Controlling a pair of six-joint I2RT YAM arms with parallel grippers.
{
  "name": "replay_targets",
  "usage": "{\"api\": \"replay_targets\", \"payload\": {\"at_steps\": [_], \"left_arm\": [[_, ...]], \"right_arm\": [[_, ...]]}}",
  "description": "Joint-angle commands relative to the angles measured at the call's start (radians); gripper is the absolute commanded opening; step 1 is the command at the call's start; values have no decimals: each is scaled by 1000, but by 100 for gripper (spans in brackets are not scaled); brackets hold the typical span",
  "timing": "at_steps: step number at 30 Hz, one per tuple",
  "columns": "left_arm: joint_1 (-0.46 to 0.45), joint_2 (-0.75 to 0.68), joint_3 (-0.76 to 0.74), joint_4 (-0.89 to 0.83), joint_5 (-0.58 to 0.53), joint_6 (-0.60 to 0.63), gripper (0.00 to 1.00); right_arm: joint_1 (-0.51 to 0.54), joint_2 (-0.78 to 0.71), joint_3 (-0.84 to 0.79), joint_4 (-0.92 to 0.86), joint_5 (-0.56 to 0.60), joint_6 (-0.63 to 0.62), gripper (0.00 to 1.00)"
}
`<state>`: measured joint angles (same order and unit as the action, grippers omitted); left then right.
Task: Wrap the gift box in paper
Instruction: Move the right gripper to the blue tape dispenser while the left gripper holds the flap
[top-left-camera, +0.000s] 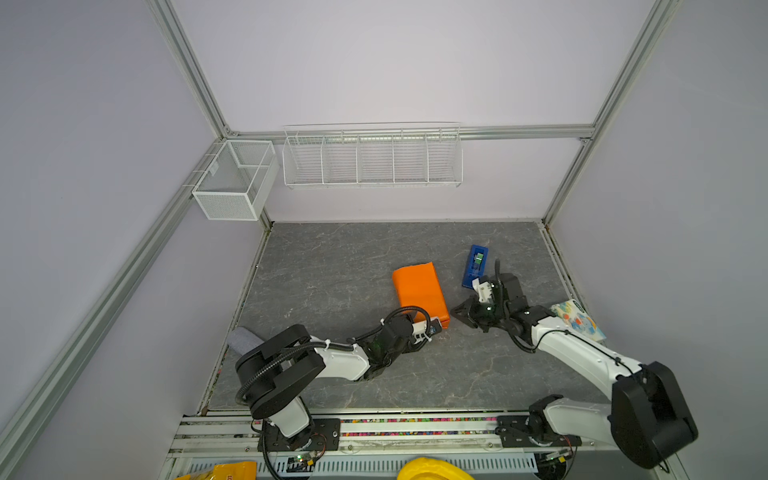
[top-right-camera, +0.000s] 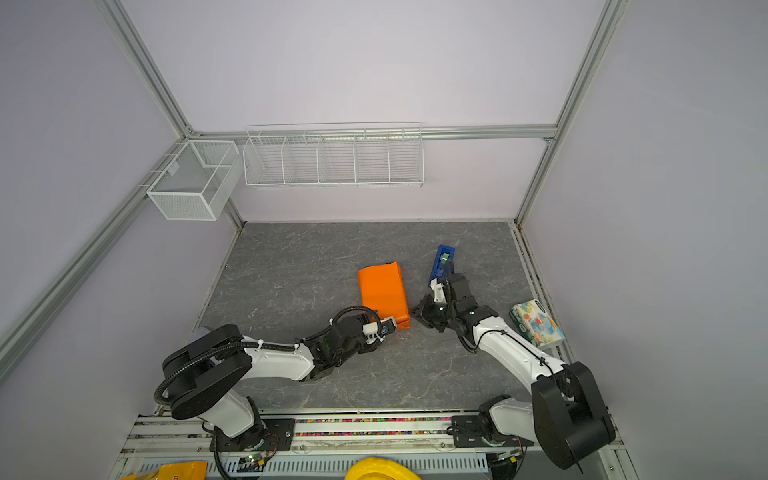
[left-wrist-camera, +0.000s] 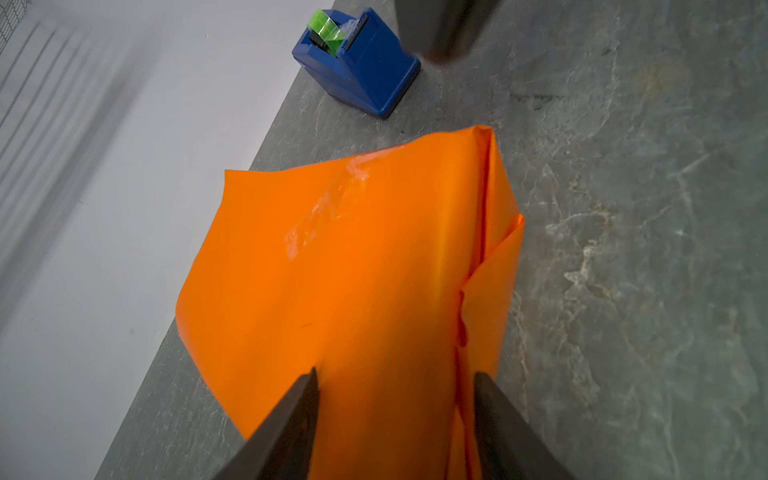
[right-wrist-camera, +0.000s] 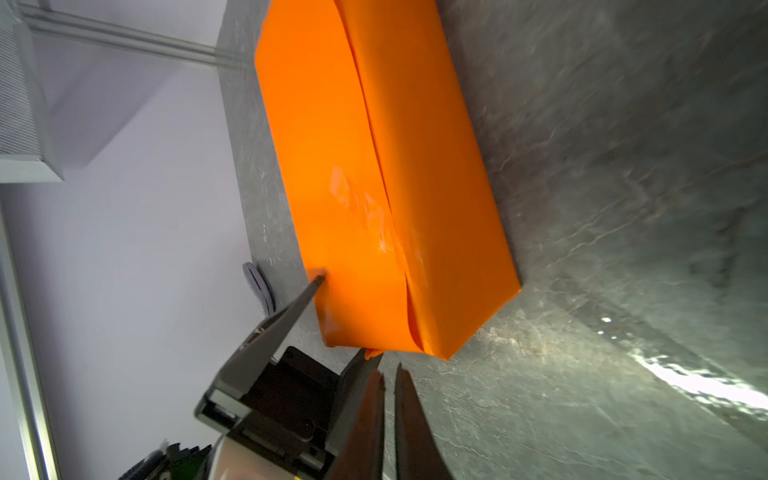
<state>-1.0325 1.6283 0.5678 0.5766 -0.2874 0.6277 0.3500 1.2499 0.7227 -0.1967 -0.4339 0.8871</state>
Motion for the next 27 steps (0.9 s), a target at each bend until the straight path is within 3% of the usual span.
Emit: {"api": "replay_targets", "payload": {"at_steps": [1,6,11,17,27], "left_arm": [[9,29,15,-61,0,-21,59],[11,40,17,-61,-5,-31,59],[14,49,30,-64,5,-33,59],[15,58,52,-77,12,-28,59],[17,49,53,-92,18,-41,59]], "right_arm": [[-107,5,56,-145,-10,-136,12],[-283,102,197,-178,-75,-267,12],[-405,309,359,-162,-228,-350,29],[-446,562,519,-138,-360,-347,40],[-454,755,572,-54,-416,-296,39]]}}
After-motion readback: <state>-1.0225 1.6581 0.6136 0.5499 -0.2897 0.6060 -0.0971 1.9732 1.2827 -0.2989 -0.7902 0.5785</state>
